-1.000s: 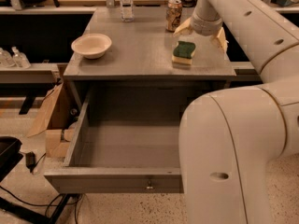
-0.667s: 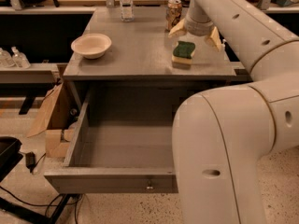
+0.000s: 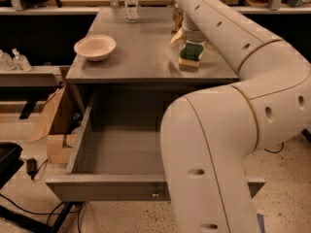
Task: Place sponge into top drawer
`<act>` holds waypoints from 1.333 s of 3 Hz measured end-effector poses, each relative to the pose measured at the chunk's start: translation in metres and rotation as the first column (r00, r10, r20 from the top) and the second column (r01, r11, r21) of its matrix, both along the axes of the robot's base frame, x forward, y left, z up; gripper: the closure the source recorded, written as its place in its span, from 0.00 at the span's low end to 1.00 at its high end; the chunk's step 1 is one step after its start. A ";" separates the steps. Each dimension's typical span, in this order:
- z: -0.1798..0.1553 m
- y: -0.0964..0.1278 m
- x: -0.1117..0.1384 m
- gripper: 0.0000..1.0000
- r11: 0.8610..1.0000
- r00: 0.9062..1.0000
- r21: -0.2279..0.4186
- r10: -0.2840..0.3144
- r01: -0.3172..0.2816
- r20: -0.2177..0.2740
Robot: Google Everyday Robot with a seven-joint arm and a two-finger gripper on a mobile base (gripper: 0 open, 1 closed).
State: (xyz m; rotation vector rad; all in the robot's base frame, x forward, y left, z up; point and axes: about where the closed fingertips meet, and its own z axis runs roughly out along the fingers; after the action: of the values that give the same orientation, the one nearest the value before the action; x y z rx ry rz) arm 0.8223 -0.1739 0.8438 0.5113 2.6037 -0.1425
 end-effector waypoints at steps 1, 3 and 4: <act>-0.014 0.005 0.003 0.18 0.999 0.999 -0.044 0.004 -0.006 -0.035; -0.018 0.005 0.002 0.64 0.997 0.998 -0.073 -0.016 0.012 -0.059; -0.013 0.005 0.002 0.87 0.997 0.998 -0.073 -0.016 0.012 -0.059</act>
Offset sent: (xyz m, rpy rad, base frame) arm 0.0055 0.0054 -0.0144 -0.0945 0.0799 -0.0337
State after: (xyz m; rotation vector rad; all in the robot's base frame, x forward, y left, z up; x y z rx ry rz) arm 0.8241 -0.1692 0.8308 0.5072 2.6424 -0.2596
